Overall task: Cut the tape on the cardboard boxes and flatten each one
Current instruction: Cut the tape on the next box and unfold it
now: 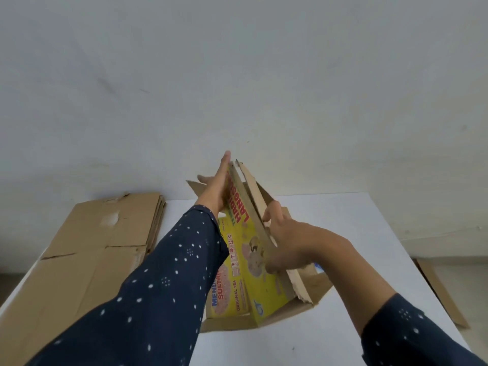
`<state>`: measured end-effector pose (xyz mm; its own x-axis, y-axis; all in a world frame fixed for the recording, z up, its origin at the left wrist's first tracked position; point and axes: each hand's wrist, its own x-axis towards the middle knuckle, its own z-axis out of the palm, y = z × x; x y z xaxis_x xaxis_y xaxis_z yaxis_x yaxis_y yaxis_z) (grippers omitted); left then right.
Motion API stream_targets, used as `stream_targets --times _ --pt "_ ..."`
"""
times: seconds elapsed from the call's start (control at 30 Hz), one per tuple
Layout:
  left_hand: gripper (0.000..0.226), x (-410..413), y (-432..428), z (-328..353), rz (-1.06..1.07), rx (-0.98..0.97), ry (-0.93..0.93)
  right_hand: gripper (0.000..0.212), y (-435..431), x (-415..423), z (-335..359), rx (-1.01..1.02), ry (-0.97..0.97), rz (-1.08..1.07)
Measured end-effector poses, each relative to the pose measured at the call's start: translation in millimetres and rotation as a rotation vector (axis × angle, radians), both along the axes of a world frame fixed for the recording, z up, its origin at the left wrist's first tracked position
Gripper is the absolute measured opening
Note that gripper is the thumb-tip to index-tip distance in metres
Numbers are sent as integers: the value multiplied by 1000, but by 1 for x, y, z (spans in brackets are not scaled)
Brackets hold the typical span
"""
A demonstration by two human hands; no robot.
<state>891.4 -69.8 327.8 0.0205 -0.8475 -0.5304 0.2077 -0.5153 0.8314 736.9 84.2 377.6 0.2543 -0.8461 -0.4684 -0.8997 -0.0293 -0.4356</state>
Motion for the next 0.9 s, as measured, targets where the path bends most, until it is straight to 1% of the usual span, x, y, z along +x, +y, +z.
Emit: stream_targets --times 0.03,0.07,0.1,0.13,0.17,0.2,0.27,0.3,0.37,0.4,0.43,0.47,0.5,0.53,0.6,0.63,0.67,0.73,0.9 --pt "132 0 0 6 15 -12 -7 81 0 -2 1 22 -3 19" --pt "121 -2 4 11 29 -8 -31 91 -2 -3 2 33 -12 34" --pt "97 -3 4 12 -2 17 -54 102 -3 -4 3 36 -34 43" --pt "66 -2 8 15 -41 39 -54 112 -6 -4 5 36 -67 30" --pt "40 1 15 19 -82 64 -42 118 -10 -4 4 23 -109 -4" --pt "32 6 17 17 -87 76 -21 118 -16 -3 4 -13 -154 -55" --pt "30 14 21 7 -78 89 29 108 -31 0 -4 -126 -244 -186" --pt "33 18 24 2 -64 101 40 103 -40 3 -9 -193 -263 -230" --pt "42 25 29 -8 -46 113 1 96 -54 8 -21 -299 -248 -259" --pt "43 29 30 -11 -60 124 -68 91 -60 12 -26 -341 -207 -254" --pt "40 34 32 -15 -96 156 -148 88 -63 14 -31 -379 -133 -240" --pt "36 37 33 -15 -147 192 -275 88 -66 16 -37 -417 -35 -218" --pt "33 39 33 -18 -222 224 -426 91 -67 18 -42 -452 70 -191" --pt "34 39 34 -22 -295 255 -618 93 -66 20 -47 -474 160 -162" --pt "31 35 45 -30 -364 161 -959 92 -62 19 -61 -493 248 -95" --pt "28 33 51 -38 -397 101 -1068 90 -59 18 -71 -491 264 -64" --pt "28 30 56 -49 -435 17 -1157 89 -56 16 -81 -480 271 -43" --pt "33 24 73 -67 -491 -93 -1300 88 -50 12 -103 -446 270 -38" --pt "43 14 98 -123 -601 -234 -1494 78 -39 -3 -166 -361 342 -4"
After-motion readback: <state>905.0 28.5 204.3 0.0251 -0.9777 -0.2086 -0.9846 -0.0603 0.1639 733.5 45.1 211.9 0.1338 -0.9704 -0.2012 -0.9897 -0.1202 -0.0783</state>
